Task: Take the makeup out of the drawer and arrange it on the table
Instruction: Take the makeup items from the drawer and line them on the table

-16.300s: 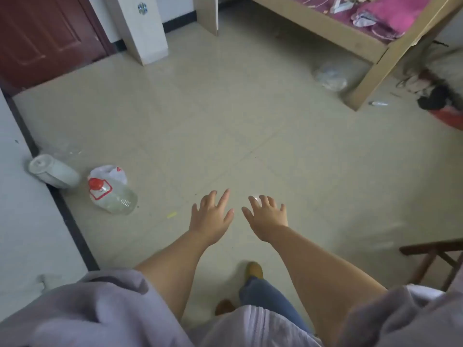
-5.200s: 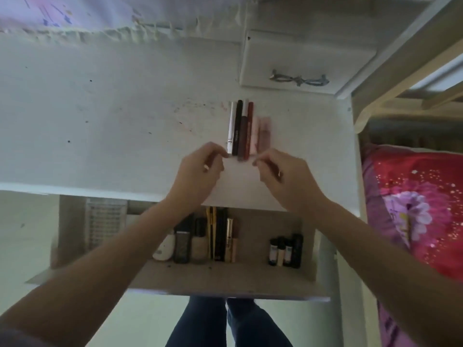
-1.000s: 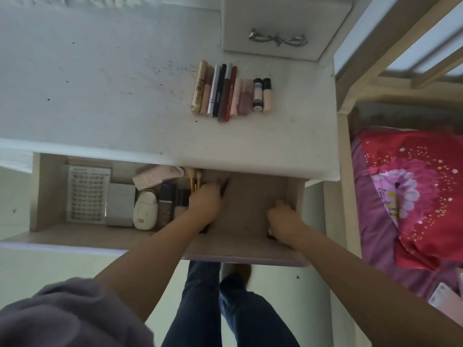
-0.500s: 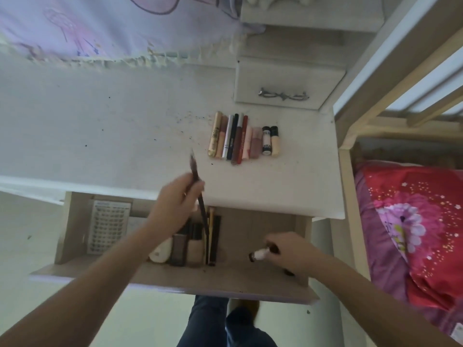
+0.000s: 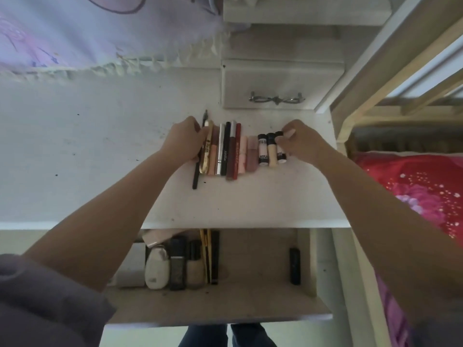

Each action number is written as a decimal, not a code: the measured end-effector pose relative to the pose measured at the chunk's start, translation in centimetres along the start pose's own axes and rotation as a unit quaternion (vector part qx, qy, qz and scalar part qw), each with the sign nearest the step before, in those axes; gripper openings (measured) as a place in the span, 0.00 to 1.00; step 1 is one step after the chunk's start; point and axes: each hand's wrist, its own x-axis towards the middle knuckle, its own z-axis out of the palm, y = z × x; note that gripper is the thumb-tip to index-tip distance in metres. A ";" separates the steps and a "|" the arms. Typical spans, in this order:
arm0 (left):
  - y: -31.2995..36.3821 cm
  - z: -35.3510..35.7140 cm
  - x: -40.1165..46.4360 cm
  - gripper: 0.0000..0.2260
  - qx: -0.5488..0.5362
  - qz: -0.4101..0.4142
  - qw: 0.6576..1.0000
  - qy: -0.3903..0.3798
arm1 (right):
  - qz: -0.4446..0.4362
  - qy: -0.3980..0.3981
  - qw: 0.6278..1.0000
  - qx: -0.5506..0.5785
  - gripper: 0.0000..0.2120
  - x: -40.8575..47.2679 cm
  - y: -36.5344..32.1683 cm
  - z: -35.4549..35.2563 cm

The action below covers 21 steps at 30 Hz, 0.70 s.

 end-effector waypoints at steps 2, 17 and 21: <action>-0.3 0.1 -0.8 0.12 0.003 0.003 1.000 0.004 | -0.001 0.015 1.000 0.008 0.18 -0.9 -0.2 0.3; -9.7 11.6 -20.3 0.14 0.104 -0.007 0.987 -0.124 | -0.165 -0.215 0.796 -0.542 0.16 -17.3 12.9 11.1; -8.9 14.5 -17.6 0.25 0.207 -0.023 0.966 -0.151 | -0.177 -0.204 0.758 -0.593 0.12 -17.3 12.6 12.0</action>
